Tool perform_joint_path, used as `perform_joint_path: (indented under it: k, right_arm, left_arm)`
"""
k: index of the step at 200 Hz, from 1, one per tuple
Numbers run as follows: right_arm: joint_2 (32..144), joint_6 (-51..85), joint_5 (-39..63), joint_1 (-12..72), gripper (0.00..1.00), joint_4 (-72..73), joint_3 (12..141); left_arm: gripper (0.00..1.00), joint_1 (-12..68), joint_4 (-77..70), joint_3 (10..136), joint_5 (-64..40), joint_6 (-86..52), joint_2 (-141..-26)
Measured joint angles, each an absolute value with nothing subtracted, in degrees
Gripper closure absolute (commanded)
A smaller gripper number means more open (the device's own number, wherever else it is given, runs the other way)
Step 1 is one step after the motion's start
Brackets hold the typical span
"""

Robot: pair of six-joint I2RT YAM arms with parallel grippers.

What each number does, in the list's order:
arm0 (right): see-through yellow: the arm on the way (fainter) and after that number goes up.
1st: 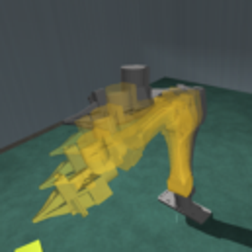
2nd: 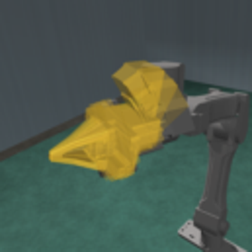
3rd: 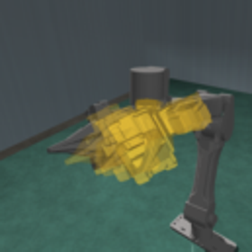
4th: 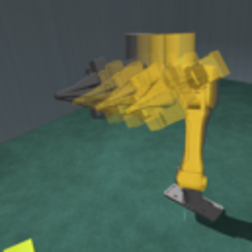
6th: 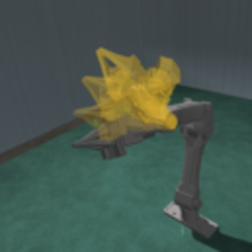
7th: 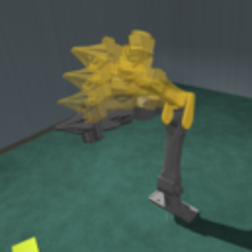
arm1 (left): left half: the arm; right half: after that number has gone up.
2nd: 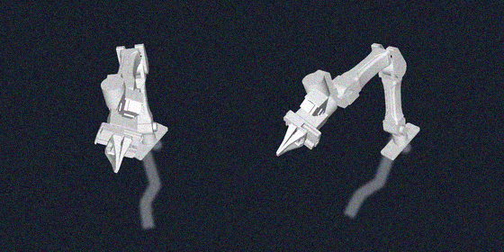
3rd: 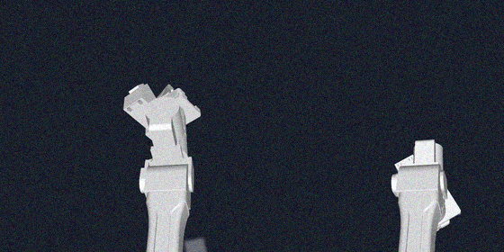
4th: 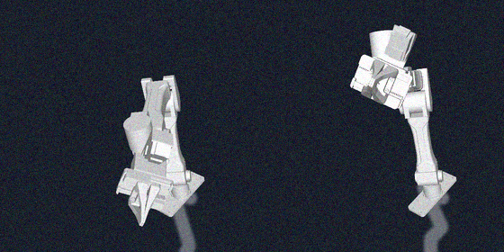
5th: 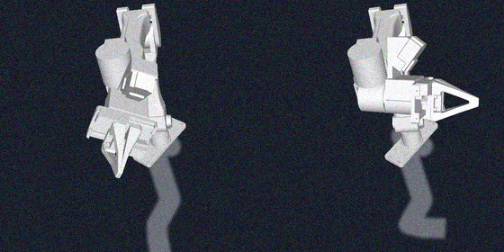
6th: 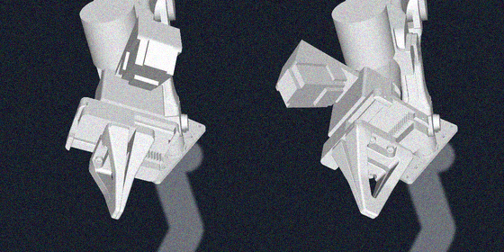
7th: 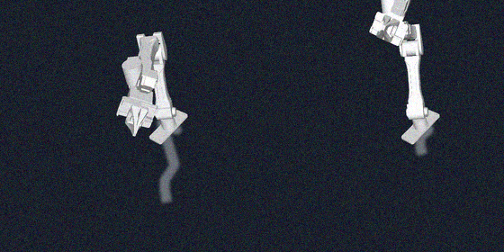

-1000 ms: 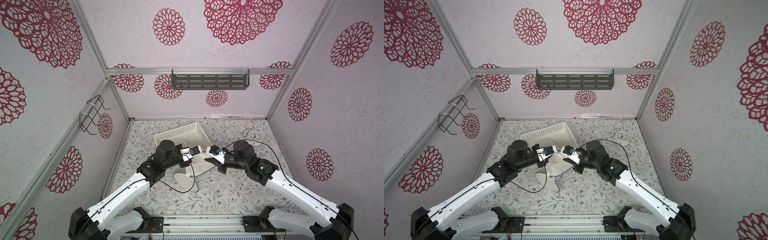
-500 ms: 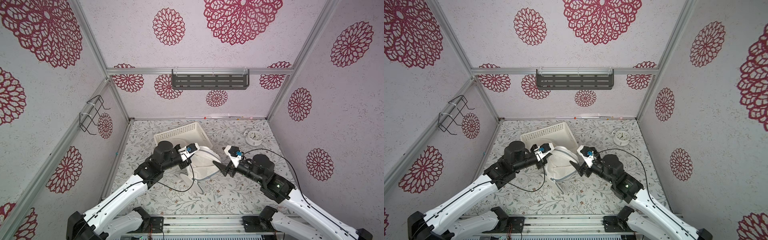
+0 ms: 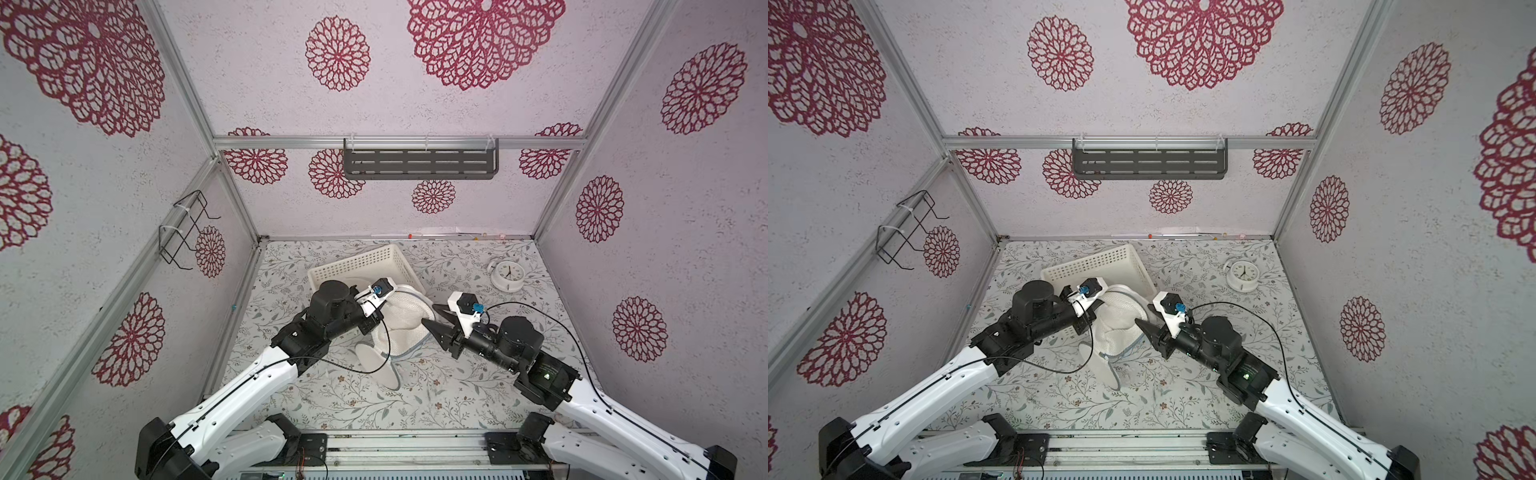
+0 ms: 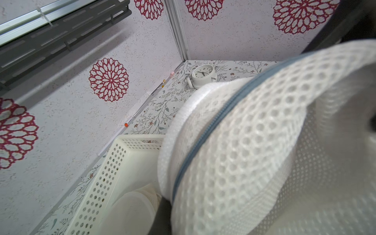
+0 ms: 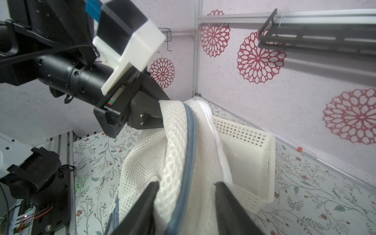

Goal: Turn the laundry bag inside out
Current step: Turn over the laundry bag.

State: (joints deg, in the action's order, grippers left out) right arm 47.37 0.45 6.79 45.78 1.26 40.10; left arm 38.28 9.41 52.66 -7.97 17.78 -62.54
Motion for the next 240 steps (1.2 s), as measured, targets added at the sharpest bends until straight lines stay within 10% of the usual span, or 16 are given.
perform_joint_path:
  k: [23, 112, 163, 240]
  right_arm:
    - [48.34, 1.52, 3.05, 45.89, 1.00, 2.00, 40.29]
    - [57.63, 6.17, -4.05, 39.57, 1.00, 1.02, 47.83]
    - [58.43, 5.21, 4.05, 34.98, 0.57, 0.23, 45.69]
    - [61.10, 3.60, 9.28, 33.87, 0.38, -0.64, 46.37]
  left_arm:
    - [1.00, 38.28, 10.57, 52.66, -6.76, 18.00, -62.57]
    - [1.00, 39.72, 14.28, 52.60, -13.10, 22.63, -61.47]
    - [1.00, 37.32, 12.49, 51.07, -20.21, 16.91, -56.88]
    - [1.00, 34.54, 2.63, 48.49, -29.10, -5.87, -61.06]
